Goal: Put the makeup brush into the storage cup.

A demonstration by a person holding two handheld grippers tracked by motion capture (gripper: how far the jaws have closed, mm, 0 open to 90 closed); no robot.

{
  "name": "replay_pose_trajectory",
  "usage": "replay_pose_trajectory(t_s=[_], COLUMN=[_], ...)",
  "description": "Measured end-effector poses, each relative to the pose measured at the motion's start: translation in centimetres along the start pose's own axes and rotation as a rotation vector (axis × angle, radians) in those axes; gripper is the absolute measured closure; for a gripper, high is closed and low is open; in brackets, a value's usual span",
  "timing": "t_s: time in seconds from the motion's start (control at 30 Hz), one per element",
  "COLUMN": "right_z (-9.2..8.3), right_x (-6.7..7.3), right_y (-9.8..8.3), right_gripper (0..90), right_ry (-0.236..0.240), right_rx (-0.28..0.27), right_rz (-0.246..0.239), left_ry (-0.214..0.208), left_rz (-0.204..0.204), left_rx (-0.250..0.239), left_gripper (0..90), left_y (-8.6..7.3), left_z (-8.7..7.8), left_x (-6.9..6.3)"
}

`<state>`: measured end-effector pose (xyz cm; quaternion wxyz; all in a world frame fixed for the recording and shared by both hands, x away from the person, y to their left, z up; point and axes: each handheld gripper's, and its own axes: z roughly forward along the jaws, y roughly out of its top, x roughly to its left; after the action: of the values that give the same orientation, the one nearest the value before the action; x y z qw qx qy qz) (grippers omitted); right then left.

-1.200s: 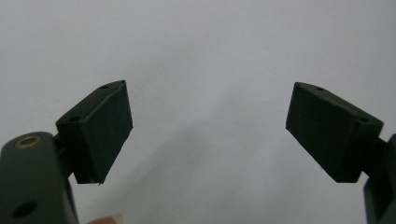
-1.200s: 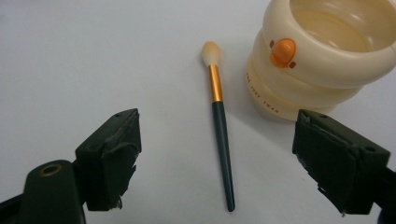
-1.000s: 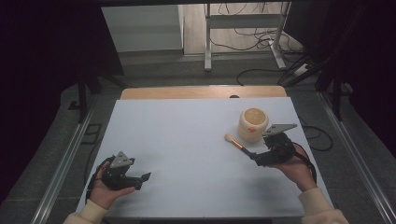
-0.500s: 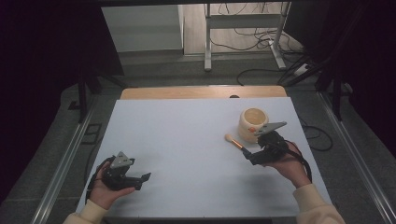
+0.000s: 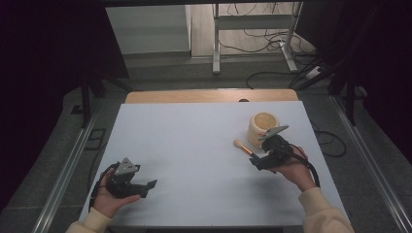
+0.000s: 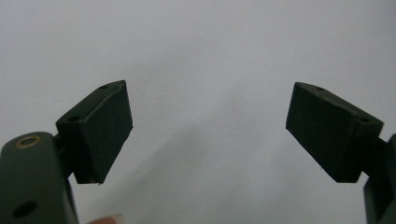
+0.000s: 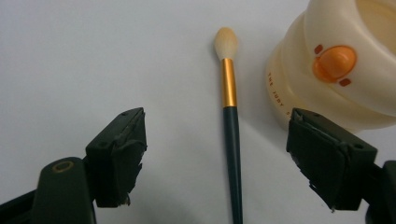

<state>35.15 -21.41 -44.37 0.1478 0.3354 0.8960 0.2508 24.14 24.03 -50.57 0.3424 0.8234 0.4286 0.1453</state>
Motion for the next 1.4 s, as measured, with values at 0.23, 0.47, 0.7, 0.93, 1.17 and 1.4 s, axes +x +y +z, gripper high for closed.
replay_pose_trajectory(t_s=[0.23, 0.47, 0.7, 0.93, 1.17, 1.4], right_z=[0.9, 2.1, 3.0, 3.8, 4.4, 5.0], right_x=[0.0, -0.1, -0.4, -0.7, -0.9, -0.6], right_y=[0.2, 0.3, 0.4, 0.5, 0.6, 1.0], right_gripper=[20.7, 21.5, 23.4, 25.4, 27.3, 30.1], right_ry=[0.001, 0.008, 0.013, 0.013, 0.003, -0.004], right_rx=[0.031, 0.076, 0.113, 0.139, 0.165, 0.188], right_rz=[0.007, 0.004, 0.009, 0.023, 0.031, 0.012], left_ry=[-0.002, -0.002, -0.003, -0.005, -0.007, -0.008], left_rz=[0.002, 0.002, 0.002, 0.002, 0.002, 0.003], left_rx=[0.003, 0.001, 0.002, 0.004, 0.005, 0.006], left_gripper=[15.2, 15.2, 15.2, 15.3, 15.3, 15.3], left_y=[0.0, 0.0, 0.0, 0.0, 0.0, 0.0], left_z=[0.0, 0.0, 0.0, 0.0, 0.0, 0.0], left_x=[0.0, 0.0, 0.0, 0.0, 0.0, 0.0])
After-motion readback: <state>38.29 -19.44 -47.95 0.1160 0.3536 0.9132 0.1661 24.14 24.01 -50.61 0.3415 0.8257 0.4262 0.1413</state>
